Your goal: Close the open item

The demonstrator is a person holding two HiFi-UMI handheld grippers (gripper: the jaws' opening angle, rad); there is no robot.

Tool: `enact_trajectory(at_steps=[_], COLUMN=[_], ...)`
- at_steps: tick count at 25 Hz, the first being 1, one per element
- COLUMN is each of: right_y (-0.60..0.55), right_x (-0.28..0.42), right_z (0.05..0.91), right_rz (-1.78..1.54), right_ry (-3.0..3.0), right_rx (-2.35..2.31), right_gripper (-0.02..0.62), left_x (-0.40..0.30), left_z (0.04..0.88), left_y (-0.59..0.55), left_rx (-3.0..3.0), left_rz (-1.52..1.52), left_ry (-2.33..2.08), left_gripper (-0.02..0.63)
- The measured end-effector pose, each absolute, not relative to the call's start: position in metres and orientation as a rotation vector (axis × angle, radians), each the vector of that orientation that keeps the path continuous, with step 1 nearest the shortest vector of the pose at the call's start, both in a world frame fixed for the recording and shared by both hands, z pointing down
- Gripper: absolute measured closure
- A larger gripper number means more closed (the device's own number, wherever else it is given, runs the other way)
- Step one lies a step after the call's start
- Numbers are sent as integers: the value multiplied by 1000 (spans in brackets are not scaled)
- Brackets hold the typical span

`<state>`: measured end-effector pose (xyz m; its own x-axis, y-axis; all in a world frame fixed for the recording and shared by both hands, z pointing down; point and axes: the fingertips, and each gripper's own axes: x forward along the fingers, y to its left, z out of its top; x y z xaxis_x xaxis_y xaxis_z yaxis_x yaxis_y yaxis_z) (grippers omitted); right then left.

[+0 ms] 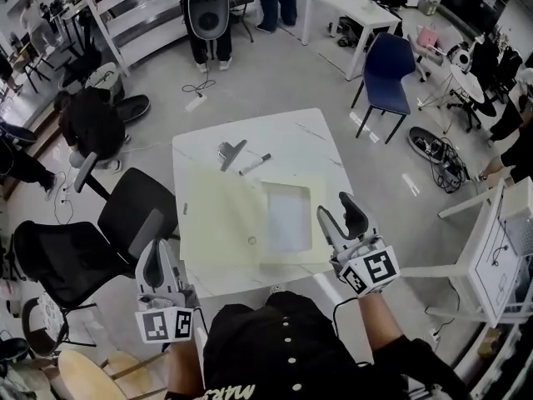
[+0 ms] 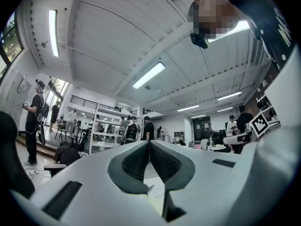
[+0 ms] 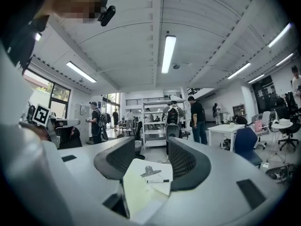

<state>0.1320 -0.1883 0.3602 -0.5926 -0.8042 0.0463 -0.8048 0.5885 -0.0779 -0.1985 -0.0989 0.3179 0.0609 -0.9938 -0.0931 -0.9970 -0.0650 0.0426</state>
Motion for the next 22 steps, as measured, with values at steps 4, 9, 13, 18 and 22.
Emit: enact_trajectory(at_steps=[4,9,13,18,22], right_y=[-203,-211,-208,-198,-181], right_x=[106,43,-18,-96,-146], right_z=[365,377,388,411,449], right_rz=[75,-117,-292,-502,-751], right_ry=[-2801,-2777,-2716,-2602,-2394], right_rx=[1222,857,512,145,-195], right_gripper=[371,371,371,364,347], left_x=[-212,-242,-267,-298,-316], left_z=[326,338,348,366,384], left_y=[-98,-90,-76,-61,-45], left_rx=[-2232,-2180,-2142,-2096,-2059], left_rz=[124,103,89,94,101], left_ry=[2209,2303,2379,2462,2545], left_gripper=[583,583,583,583,583])
